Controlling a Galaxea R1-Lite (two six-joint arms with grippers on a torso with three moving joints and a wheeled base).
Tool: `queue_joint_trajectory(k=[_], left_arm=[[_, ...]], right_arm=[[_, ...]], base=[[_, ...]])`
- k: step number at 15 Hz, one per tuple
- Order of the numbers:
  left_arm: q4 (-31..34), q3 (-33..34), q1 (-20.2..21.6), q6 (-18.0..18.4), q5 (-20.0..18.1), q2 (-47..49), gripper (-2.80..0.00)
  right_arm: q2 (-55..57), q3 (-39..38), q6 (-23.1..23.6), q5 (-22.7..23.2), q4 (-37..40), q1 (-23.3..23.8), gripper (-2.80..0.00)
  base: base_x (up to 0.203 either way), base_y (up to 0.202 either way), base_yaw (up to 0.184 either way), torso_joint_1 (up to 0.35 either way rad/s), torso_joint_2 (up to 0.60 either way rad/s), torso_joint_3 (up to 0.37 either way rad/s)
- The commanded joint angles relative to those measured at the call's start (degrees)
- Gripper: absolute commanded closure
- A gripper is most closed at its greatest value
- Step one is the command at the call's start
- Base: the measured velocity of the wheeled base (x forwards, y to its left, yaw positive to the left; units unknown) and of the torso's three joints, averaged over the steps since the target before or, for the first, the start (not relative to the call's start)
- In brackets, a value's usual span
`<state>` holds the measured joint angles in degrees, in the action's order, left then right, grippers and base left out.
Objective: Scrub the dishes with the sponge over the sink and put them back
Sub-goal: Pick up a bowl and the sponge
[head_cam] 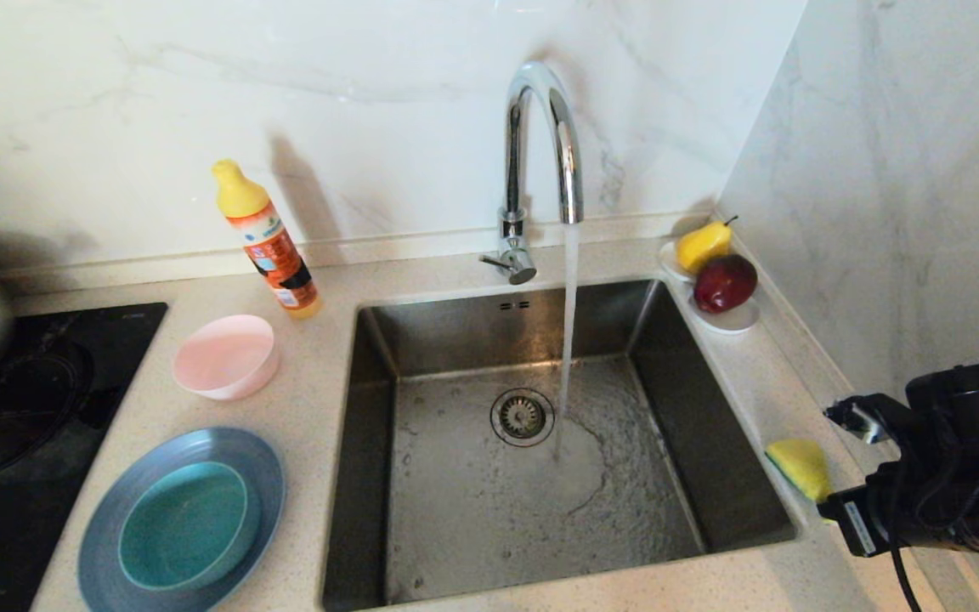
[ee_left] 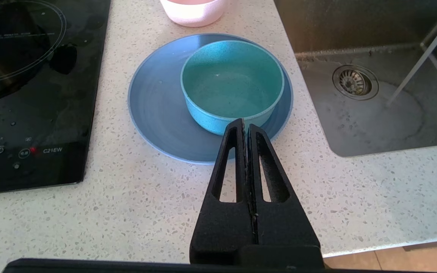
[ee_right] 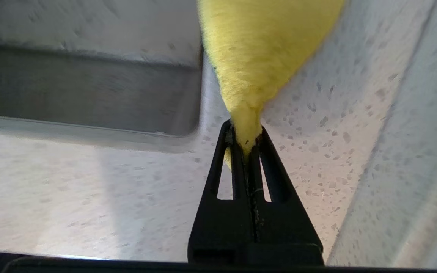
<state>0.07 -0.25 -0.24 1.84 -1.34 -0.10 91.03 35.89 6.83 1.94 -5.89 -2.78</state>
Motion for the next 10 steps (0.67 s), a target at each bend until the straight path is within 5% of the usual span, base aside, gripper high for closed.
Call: queue_joint_trajectory(k=[1,10], left_arm=[[0.01,-0.01,-0.02,0.00,0.02,0.10,0.00],[0.01,-0.01,-0.02,0.00,0.02,0.10,0.00]], right_arm=[[-5.74,0.06,0.02,0.17,0.35,-1.84,0.00],[-22.14,0.20,-2.15,0.00,9.78,-19.25,0.00]], base=[[0.000,0.000,0.000,0.000,0.00,0.000],[0.000,0.000,0.000,0.000,0.00,0.000]])
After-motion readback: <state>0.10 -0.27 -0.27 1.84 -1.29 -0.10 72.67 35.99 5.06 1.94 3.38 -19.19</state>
